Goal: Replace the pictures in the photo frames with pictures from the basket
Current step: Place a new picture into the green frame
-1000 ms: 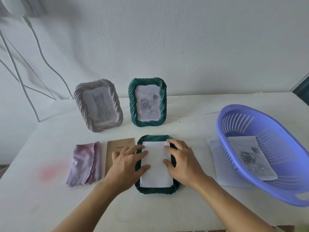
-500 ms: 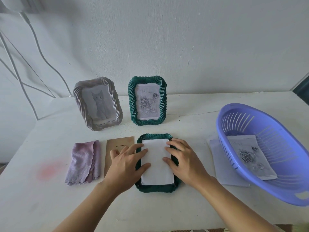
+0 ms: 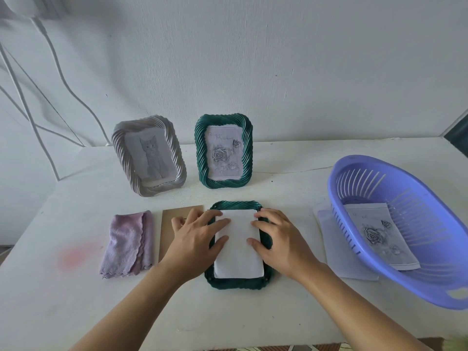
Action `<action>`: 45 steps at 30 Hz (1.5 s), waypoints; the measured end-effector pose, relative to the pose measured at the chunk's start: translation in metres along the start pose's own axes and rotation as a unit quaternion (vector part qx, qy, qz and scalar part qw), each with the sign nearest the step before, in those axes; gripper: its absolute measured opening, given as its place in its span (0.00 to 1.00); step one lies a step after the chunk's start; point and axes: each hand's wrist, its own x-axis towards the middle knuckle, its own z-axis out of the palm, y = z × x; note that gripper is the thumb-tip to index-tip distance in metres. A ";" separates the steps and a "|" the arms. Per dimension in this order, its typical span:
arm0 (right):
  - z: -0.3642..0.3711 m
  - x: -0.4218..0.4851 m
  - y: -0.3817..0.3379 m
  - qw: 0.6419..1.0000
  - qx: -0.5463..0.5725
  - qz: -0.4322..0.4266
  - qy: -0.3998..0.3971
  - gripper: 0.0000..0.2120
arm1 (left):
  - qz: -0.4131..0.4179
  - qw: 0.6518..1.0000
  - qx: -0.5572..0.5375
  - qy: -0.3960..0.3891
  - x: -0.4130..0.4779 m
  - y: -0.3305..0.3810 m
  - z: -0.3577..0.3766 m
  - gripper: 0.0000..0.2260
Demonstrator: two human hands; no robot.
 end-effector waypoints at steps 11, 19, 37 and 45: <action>-0.013 0.010 0.013 0.996 0.068 0.026 0.048 0.10 | 0.013 1.000 0.018 -0.016 -0.001 0.002 0.003 0.23; -0.019 0.036 0.029 0.999 0.031 0.043 0.003 0.10 | 0.023 0.999 0.025 -0.014 -0.001 0.006 0.005 0.18; 0.003 0.044 -0.040 0.991 0.093 -0.010 0.095 0.11 | -0.251 0.957 -0.080 0.121 -0.033 -0.047 -0.024 0.16; 0.035 0.063 -0.104 0.994 -0.046 -0.074 -0.058 0.16 | -0.268 0.958 -0.080 0.059 -0.054 -0.058 -0.032 0.13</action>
